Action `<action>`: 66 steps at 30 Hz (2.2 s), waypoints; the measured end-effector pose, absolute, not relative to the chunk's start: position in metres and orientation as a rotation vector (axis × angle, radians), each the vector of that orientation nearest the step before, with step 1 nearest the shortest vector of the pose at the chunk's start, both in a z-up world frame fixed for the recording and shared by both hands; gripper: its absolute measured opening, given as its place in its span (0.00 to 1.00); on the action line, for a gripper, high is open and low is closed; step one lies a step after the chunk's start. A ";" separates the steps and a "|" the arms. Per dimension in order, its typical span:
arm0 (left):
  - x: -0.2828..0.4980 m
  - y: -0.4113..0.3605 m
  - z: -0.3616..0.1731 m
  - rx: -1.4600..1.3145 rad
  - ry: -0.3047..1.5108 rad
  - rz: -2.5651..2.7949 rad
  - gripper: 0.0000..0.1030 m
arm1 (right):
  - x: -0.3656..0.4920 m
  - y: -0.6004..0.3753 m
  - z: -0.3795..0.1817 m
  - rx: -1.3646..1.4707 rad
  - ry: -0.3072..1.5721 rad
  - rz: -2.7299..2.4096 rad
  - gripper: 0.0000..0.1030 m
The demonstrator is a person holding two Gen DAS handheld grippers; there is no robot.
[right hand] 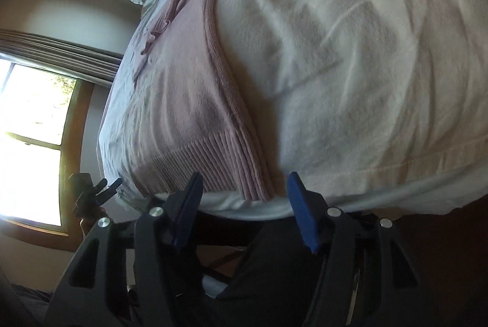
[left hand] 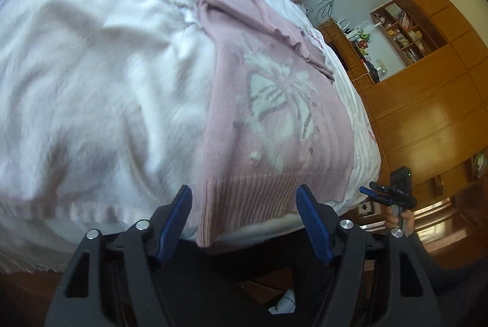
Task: Fold small clothes
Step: 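Move both tools to the ribbed sweater hem at the bed edge, then grasp the hem with both tools, fold it up over the sleeves, release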
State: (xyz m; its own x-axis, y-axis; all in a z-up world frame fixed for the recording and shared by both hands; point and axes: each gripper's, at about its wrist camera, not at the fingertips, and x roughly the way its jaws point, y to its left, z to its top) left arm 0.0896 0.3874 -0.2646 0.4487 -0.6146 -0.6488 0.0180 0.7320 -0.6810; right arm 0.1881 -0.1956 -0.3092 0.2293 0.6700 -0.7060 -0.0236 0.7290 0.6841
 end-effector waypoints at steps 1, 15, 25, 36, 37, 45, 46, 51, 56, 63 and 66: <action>0.090 0.387 -0.273 -0.680 1.049 -0.437 0.69 | 0.187 -0.192 -0.311 0.619 1.262 0.524 0.56; 0.113 0.355 -0.322 -0.723 1.168 -0.483 0.69 | 0.201 -0.165 -0.348 0.629 1.320 0.522 0.60; 0.108 0.356 -0.325 -0.728 1.167 -0.418 0.11 | 0.202 -0.157 -0.358 0.629 1.320 0.542 0.56; 0.088 0.359 -0.299 -0.849 1.041 -0.437 0.08 | 0.183 -0.160 -0.330 0.621 1.246 0.610 0.09; 0.086 0.360 -0.294 -0.875 1.021 -0.448 0.08 | 0.182 -0.163 -0.325 0.640 1.234 0.625 0.09; 0.093 0.359 -0.254 -1.021 0.868 -0.533 0.08 | 0.189 -0.177 -0.274 0.766 1.119 0.714 0.09; 0.096 0.361 -0.250 -1.041 0.847 -0.543 0.07 | 0.192 -0.178 -0.268 0.781 1.105 0.723 0.08; 0.115 0.371 -0.225 -1.129 0.753 -0.580 0.07 | 0.214 -0.183 -0.236 0.826 1.039 0.749 0.08; 0.150 0.384 -0.213 -1.221 0.690 -0.584 0.07 | 0.250 -0.187 -0.215 0.859 0.999 0.731 0.08; 0.221 0.405 -0.227 -1.365 0.651 -0.531 0.07 | 0.329 -0.190 -0.204 0.849 1.014 0.664 0.08; 0.258 0.412 -0.239 -1.400 0.669 -0.491 0.07 | 0.362 -0.187 -0.209 0.836 1.035 0.634 0.08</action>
